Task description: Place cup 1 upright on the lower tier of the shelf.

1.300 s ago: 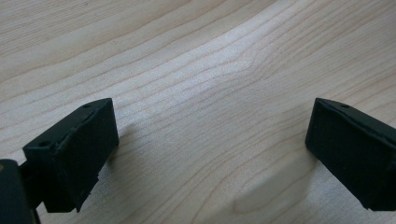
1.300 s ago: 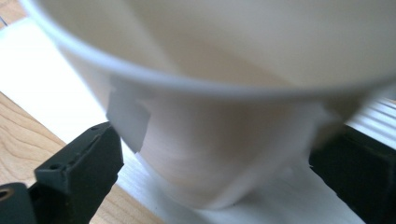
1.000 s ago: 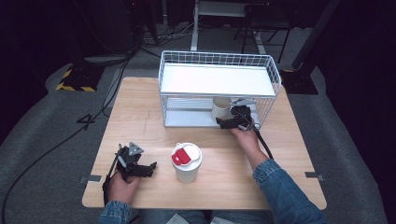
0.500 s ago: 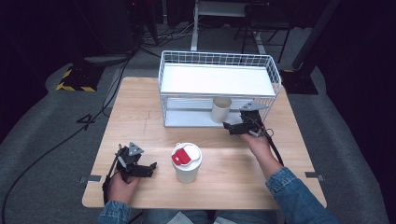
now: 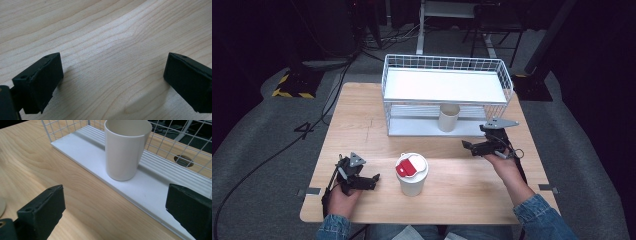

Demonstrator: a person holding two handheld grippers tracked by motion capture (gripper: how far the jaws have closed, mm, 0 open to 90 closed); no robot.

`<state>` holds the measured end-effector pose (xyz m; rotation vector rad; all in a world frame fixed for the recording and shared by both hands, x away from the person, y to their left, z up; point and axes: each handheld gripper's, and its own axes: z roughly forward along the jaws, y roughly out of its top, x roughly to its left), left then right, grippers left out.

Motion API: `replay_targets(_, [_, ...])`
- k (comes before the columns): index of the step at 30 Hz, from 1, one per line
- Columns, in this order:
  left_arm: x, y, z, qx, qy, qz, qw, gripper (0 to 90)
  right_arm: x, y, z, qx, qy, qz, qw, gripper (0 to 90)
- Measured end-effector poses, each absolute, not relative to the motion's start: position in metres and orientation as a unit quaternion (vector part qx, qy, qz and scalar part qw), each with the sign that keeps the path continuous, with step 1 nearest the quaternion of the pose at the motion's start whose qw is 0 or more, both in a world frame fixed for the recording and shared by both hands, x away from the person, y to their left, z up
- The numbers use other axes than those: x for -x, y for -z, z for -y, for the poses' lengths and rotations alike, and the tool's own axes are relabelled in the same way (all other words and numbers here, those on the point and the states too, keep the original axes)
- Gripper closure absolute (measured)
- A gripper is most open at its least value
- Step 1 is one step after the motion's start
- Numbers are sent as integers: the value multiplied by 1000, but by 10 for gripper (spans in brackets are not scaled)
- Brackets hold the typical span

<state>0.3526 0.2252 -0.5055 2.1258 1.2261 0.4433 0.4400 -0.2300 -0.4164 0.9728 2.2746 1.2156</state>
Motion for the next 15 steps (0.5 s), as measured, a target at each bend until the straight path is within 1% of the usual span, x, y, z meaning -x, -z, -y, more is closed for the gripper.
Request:
replay_targets(4, [-353, 506, -225, -808, -169, -467, 318, 29, -426, 413, 241, -341, -434, -812, 190, 41])
replay_targets(7, [-354, 506, -224, -807, -167, -468, 318, 25, -417, 414, 248, -332, -429, -818, 191, 99])
replay_targets(11, [-354, 506, -224, -807, -167, -468, 319, 25, -404, 415, 259, -331, -431, -816, 194, 103])
replay_targets(15, [-354, 506, -224, -807, -167, -469, 319, 25, -390, 415, 272, -332, -439, -814, 187, 108])
